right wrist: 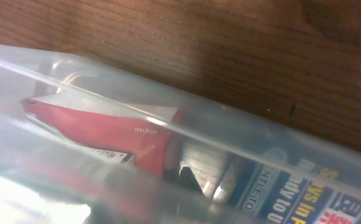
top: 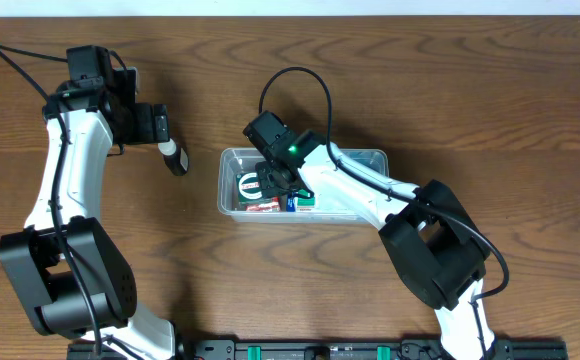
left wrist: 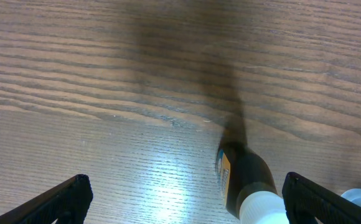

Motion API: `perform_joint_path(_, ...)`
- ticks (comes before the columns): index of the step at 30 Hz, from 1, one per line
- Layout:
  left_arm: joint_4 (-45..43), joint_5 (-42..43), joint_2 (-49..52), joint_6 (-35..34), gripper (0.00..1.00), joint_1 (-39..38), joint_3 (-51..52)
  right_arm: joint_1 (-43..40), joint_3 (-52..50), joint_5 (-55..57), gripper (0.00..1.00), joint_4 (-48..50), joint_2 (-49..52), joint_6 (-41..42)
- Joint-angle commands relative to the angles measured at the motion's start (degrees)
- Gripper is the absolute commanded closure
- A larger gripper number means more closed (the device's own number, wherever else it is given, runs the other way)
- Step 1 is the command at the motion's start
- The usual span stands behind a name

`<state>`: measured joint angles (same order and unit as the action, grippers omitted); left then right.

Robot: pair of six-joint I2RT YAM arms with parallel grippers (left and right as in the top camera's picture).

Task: Pack container
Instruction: 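Release the tin and press it down with the right gripper, then raise the right gripper away from the container to the upper right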

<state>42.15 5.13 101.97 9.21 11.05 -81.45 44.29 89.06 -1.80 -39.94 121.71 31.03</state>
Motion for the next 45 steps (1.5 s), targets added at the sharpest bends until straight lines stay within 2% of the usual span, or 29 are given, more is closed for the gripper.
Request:
perform_joint_path(1,0.2,-0.7,0.59,-0.11,0.02,0.17,0.35,0.94,-0.15,-2.16,0.99,0.42,0.24,0.66)
perform_joint_path(9,0.17,-0.7,0.59,-0.11,0.02,0.17,0.35,0.81,-0.15,-8.04,0.99,3.1,0.22,2.14)
perform_joint_path(17,0.17,-0.7,0.59,-0.11,0.02,0.2,0.35,0.61,-0.13,-8.96,0.99,2.93,0.13,2.38)
perform_joint_path(25,0.17,-0.7,0.59,-0.11,0.02,0.2,0.35,0.28,-0.13,-5.46,0.46,1.36,-1.7,2.34)
perform_joint_path(29,0.2,-0.68,0.59,-0.11,0.02,0.17,0.35,-0.11,-0.13,-1.73,0.29,1.18,-4.52,2.12)
perform_joint_path(35,0.66,-0.66,0.59,-0.15,0.02,0.17,0.35,-0.11,-0.13,0.96,0.21,1.44,-8.0,1.03)
perform_joint_path(45,0.7,0.26,0.59,-3.65,0.02,0.17,0.35,-1.14,0.24,1.92,0.21,0.63,-10.1,-1.4)
